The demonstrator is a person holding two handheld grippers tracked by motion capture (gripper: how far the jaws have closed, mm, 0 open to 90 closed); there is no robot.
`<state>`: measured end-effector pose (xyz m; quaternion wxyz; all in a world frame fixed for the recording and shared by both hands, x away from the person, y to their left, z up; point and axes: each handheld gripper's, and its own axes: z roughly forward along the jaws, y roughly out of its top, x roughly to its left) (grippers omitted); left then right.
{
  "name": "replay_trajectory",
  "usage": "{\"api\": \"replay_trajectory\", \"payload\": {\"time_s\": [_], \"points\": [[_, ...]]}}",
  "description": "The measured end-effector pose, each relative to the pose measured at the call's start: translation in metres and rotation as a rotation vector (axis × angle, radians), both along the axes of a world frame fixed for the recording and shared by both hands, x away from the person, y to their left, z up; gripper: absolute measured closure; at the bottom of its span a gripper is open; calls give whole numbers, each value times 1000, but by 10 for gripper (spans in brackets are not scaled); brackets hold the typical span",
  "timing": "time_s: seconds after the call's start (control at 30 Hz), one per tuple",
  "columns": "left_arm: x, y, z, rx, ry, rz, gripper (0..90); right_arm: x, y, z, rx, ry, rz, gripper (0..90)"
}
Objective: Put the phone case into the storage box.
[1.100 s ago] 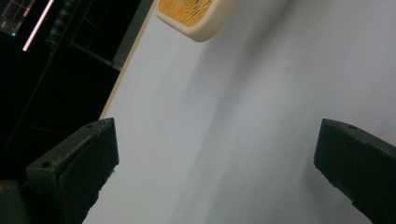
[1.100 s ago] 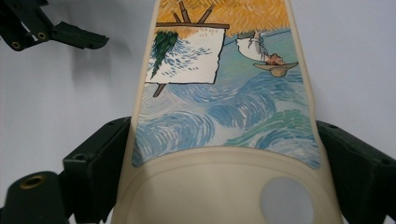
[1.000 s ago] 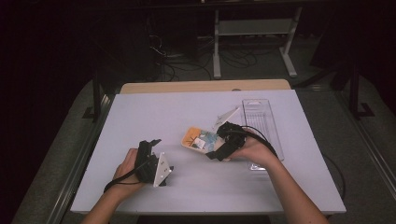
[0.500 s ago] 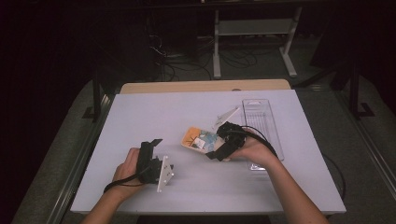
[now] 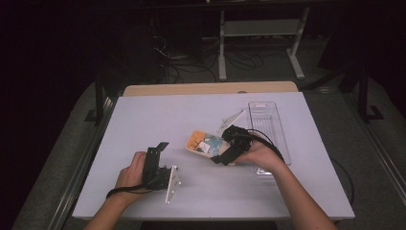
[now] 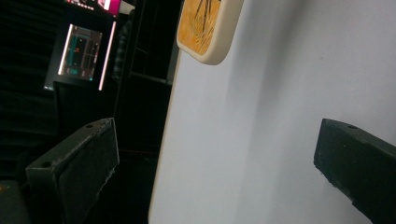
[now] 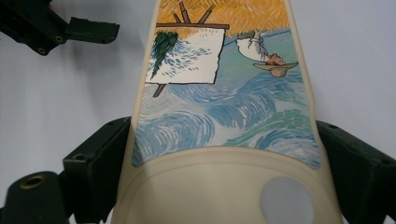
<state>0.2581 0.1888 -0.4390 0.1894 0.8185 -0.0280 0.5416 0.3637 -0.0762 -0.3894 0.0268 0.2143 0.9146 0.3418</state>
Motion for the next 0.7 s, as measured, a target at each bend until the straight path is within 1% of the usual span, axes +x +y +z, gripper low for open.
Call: {"api": "replay_trajectory", "payload": {"time_s": [0.03,0.17,0.27,0.37,0.47,0.53,0.57,0.6,0.67,0.7], "points": [[0,-1,0,9,-17,0,0,0,0,0,0,1,-1,103],[-2,-3,-1,31,-60,-11,0,0,0,0,-1,3,-1,103],[-2,-4,-3,42,-75,-19,0,0,-1,1,1,2,-4,103],[-2,-5,-2,40,-96,-20,0,0,0,1,2,2,-6,104],[-1,-8,-3,41,-106,-22,0,1,0,0,2,-2,-4,104],[-1,-9,-3,50,-116,-20,0,0,2,1,8,16,-12,104],[-1,-10,-4,43,-120,-22,0,-1,3,1,16,20,-12,104],[-1,-11,-4,48,-127,-21,0,0,3,0,18,9,-4,104],[-1,-13,-4,45,-136,-24,0,0,5,-1,23,11,2,104],[0,-15,-4,44,-137,-26,0,-1,6,0,24,30,-11,104]]}}
